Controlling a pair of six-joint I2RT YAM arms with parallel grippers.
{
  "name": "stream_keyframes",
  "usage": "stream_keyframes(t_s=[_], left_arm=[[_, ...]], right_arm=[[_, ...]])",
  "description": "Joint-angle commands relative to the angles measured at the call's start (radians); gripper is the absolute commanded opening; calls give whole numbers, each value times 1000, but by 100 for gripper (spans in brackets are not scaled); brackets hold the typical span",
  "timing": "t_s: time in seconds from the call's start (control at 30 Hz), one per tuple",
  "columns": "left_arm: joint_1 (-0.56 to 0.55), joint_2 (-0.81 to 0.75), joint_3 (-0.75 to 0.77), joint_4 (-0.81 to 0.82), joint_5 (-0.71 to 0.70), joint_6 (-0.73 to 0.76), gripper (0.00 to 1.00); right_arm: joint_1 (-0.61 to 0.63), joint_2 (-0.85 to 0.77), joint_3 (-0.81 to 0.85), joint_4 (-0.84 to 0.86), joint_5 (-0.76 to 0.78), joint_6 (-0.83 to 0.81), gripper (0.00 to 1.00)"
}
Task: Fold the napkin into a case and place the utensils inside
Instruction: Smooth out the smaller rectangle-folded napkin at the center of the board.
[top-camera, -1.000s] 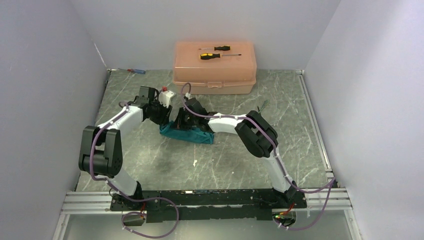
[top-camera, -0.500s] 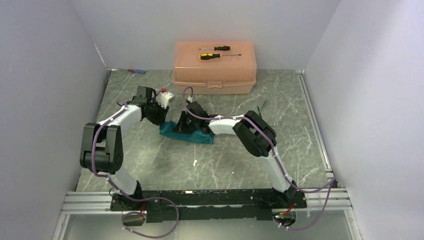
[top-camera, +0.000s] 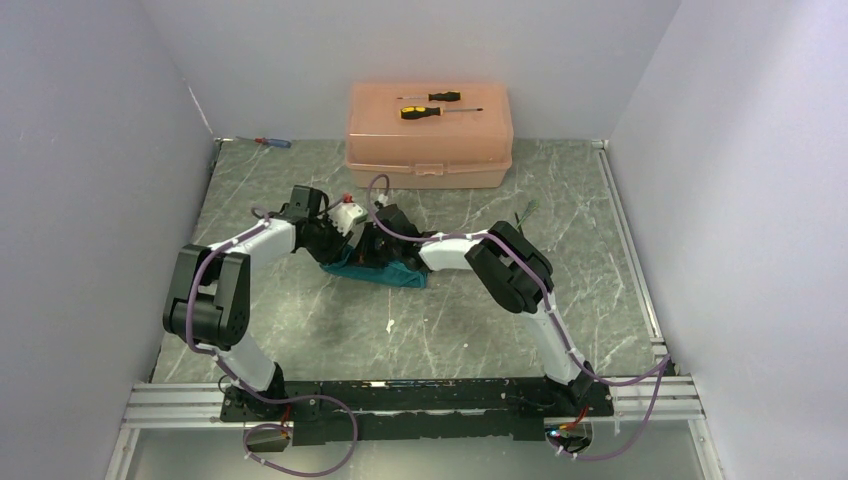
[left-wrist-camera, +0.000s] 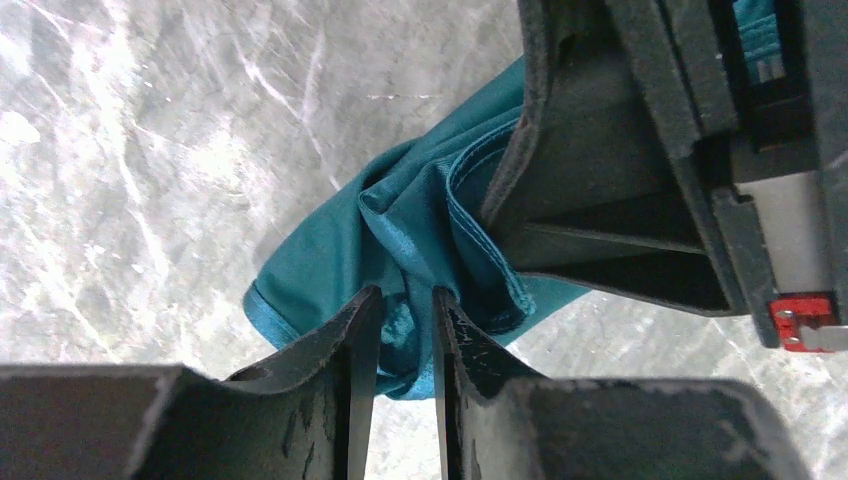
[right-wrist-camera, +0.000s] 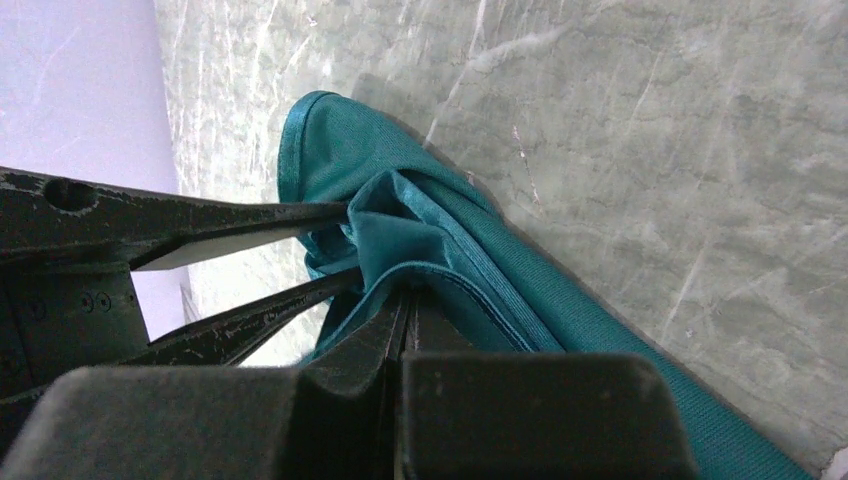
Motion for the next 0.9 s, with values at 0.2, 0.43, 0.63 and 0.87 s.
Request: stream_keyframes(t_s=[0.2, 0.43, 0.63, 0.87], left_arm=[[-27, 2, -28, 100, -100, 73, 25], [-28, -16, -6, 112, -119, 38, 3], [-24, -61, 19, 75, -87, -70, 3], [-20, -57, 24, 19, -45, -105, 3]], right_arm=[[-17, -21, -54, 58, -4, 44, 0], [-14, -12, -61, 55, -5, 54, 0], [-19, -50, -15, 26, 31, 50, 0], [-20, -32, 39, 75, 39, 102, 0]])
